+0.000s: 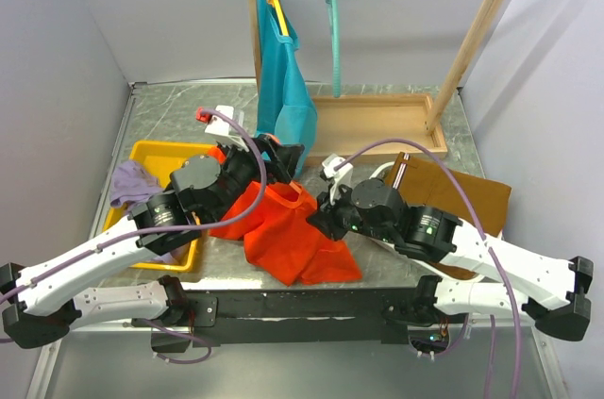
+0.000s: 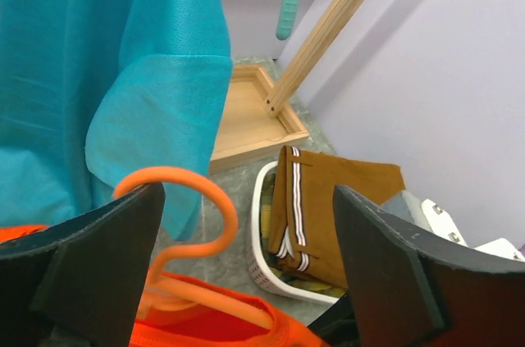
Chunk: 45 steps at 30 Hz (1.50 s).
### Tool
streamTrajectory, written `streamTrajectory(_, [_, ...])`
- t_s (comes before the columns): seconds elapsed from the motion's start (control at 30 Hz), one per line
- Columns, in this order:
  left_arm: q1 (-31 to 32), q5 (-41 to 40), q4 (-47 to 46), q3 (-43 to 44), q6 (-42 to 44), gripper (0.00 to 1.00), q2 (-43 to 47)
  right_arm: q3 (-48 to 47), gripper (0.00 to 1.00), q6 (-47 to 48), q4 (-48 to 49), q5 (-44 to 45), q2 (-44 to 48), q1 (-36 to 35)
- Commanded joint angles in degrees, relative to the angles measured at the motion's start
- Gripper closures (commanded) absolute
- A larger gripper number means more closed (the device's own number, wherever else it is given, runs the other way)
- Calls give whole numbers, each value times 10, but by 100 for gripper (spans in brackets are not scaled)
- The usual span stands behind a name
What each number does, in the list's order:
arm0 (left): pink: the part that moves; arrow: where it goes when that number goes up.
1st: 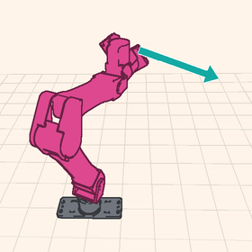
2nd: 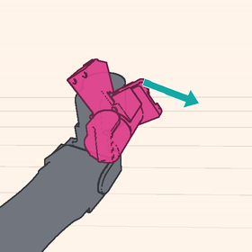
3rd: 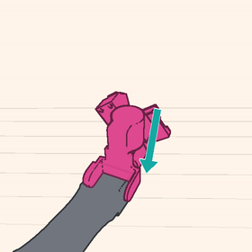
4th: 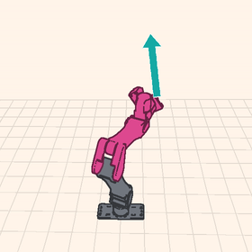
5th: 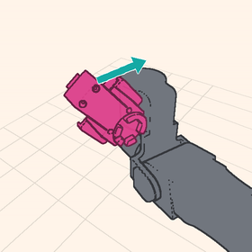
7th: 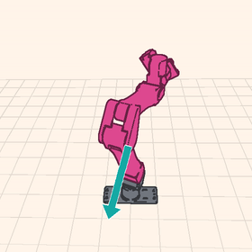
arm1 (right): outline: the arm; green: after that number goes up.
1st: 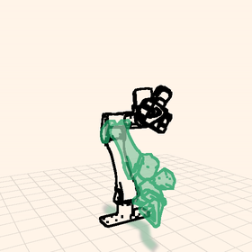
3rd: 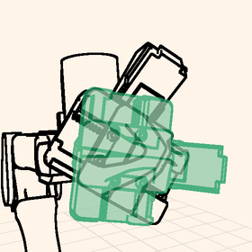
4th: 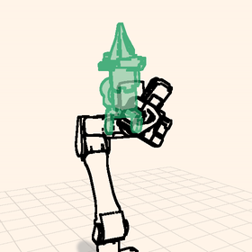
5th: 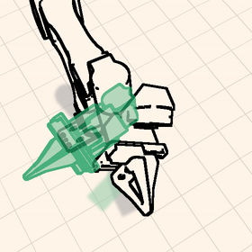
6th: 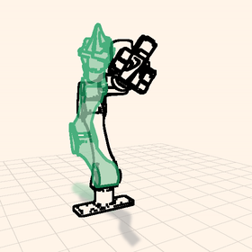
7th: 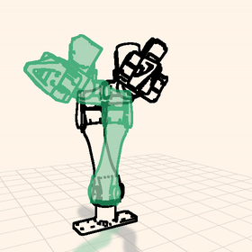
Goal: Place the t-shirt on the hanger
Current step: Place the hanger at the clothesline.
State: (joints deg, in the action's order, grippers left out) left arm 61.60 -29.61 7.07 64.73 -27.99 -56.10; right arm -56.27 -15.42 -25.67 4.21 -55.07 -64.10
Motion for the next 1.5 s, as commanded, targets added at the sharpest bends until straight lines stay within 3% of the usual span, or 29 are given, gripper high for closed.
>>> streamTrajectory(0.0, [2, -5, -16, 14, 10, 9, 11, 23, 100, -4, 20, 11, 36, 1])
streamTrajectory(0.1, [2, -20, -2, 20, 15, 1, 26, 52, 100, -14, 19, 7, 59, 2])
streamTrajectory(0.4, [2, -61, 21, 4, 29, 1, 89, 131, 100, -44, -16, -15, 131, 1])
streamTrajectory(0.83, [2, -72, 50, -4, 25, 1, 143, 171, 100, -236, -97, 116, 183, 3])
streamTrajectory(1.03, [2, -62, 74, -1, 17, 1, 158, 146, 100, -312, -123, 195, 153, 22])
streamTrajectory(1.17, [2, -56, 89, 5, 14, 1, 163, 119, 100, -312, -115, 178, 119, 90])
streamTrajectory(1.3, [2, -44, 99, 17, 17, 1, 163, 85, 100, -252, -86, 91, 98, 251])
streamTrajectory(1.47, [2, -35, 125, 52, 26, 1, 145, -16, 100, -211, -130, 69, 62, 324])
